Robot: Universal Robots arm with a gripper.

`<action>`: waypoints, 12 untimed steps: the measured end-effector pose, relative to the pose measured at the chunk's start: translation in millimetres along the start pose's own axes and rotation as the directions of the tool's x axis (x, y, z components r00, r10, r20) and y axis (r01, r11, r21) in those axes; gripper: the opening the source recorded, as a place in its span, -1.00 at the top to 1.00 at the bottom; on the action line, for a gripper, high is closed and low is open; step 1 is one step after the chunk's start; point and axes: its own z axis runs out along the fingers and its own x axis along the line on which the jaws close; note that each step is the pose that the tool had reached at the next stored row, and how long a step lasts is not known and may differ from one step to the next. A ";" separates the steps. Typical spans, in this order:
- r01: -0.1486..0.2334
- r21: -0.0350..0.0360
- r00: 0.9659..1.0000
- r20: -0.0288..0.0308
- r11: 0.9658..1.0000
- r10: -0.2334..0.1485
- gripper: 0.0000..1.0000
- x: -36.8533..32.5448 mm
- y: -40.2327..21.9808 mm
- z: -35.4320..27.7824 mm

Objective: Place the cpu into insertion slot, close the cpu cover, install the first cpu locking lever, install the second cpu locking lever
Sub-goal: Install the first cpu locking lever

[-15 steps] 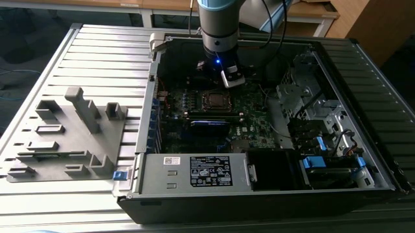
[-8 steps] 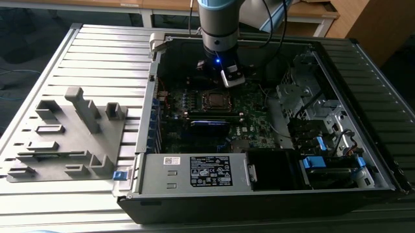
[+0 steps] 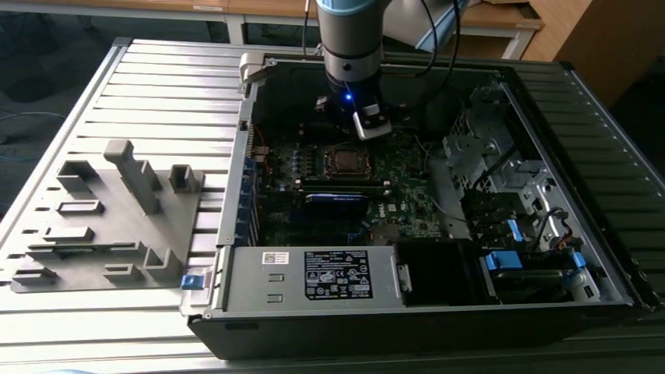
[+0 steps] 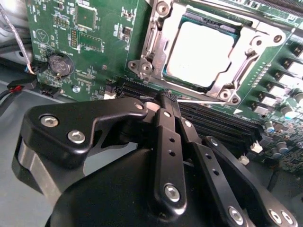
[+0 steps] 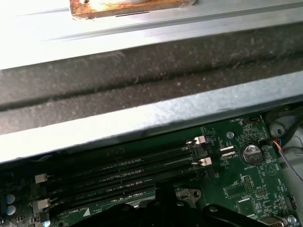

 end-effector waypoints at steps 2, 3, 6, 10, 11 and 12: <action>-0.010 0.001 1.000 0.002 1.000 0.010 0.79 0.8 0.6 0.1; -0.015 0.001 1.000 0.003 1.000 0.015 0.79 1.2 0.9 0.1; -0.027 0.003 1.000 0.006 1.000 0.027 0.79 1.9 1.6 0.3; -0.032 0.003 0.999 0.008 0.999 0.032 0.79 1.9 2.2 -1.1; -0.032 0.003 0.999 0.007 0.999 0.032 0.79 1.9 2.3 -1.5; -0.033 -0.002 0.999 0.007 0.999 0.033 0.79 1.9 2.3 -1.6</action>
